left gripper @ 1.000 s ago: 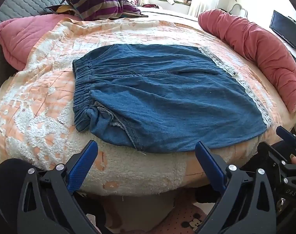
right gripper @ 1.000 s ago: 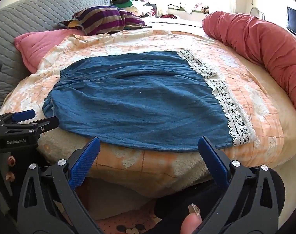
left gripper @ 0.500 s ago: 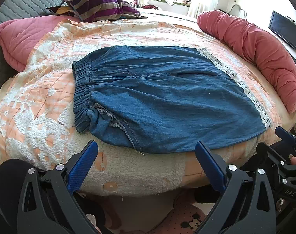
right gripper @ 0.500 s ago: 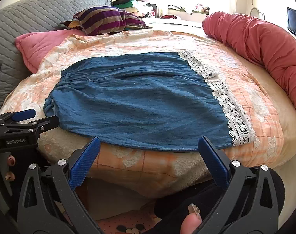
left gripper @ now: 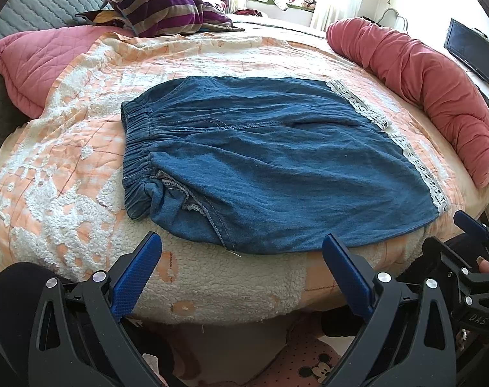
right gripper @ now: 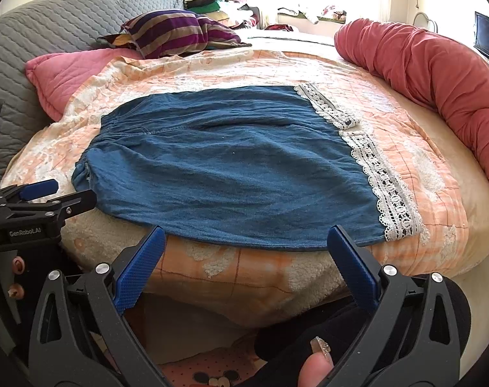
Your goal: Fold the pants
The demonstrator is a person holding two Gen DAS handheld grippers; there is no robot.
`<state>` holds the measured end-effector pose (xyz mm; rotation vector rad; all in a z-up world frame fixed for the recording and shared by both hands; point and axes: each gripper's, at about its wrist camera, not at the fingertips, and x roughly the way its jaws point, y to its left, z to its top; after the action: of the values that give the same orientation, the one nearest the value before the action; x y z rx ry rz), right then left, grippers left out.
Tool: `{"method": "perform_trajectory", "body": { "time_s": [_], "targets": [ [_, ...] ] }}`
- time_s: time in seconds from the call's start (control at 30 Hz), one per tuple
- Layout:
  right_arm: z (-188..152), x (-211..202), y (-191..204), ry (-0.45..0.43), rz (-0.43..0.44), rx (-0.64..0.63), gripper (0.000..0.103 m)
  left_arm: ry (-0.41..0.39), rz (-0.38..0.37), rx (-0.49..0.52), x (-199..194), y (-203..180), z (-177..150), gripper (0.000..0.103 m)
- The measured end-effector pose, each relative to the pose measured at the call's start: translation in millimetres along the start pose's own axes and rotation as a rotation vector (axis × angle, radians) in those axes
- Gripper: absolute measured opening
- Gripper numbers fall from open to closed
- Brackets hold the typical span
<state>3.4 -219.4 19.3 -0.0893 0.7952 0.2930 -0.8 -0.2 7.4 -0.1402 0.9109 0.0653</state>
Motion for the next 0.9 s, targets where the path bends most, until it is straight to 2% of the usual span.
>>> {"method": "perform_trajectory", "body": {
  "time_s": [0.9],
  "targets": [
    [-0.8,0.3,0.3,0.001,-0.002,-0.001,0.095,-0.007,-0.001,-0.004,-1.8,0.7,-0.1,0.099]
  ]
}}
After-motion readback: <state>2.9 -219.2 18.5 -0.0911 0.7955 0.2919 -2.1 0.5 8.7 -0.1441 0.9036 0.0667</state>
